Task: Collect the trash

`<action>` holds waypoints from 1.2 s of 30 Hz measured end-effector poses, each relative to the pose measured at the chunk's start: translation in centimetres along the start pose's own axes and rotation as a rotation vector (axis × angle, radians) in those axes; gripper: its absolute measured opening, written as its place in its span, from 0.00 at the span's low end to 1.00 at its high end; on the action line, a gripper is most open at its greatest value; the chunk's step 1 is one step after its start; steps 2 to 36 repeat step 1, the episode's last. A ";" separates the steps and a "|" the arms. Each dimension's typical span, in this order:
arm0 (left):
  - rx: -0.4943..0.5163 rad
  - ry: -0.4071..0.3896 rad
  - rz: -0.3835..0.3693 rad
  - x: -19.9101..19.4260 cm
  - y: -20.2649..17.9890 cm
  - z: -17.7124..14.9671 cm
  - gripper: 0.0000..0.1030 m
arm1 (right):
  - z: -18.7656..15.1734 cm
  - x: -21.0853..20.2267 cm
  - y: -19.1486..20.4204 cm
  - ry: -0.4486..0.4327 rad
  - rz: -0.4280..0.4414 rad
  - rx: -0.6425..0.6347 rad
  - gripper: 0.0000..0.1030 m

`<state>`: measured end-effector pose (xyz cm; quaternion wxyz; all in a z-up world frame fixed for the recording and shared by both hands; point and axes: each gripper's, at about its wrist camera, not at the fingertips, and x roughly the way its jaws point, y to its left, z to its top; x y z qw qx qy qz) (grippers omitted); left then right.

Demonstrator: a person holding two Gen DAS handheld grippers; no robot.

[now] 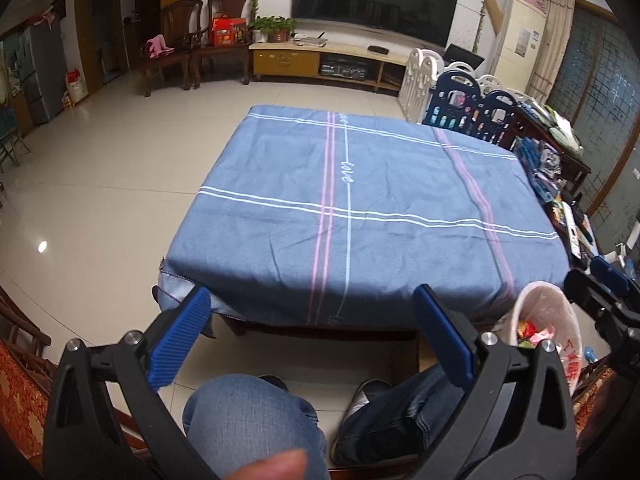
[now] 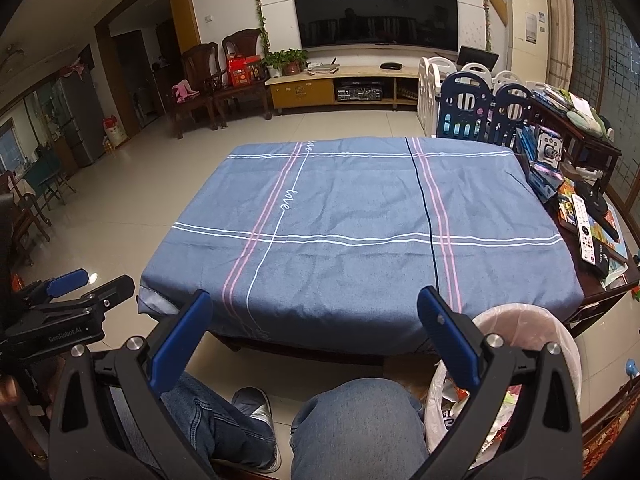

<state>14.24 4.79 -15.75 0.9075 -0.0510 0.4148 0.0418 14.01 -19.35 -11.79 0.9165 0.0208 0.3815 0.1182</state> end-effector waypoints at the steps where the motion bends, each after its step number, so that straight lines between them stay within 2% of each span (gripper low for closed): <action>1: 0.001 0.007 0.002 0.5 0.1 0.0 0.97 | 0.0 0.5 -0.3 0.003 -0.005 0.002 0.97; 36: 0.001 0.007 0.002 0.5 0.1 0.0 0.97 | 0.0 0.5 -0.3 0.003 -0.005 0.002 0.97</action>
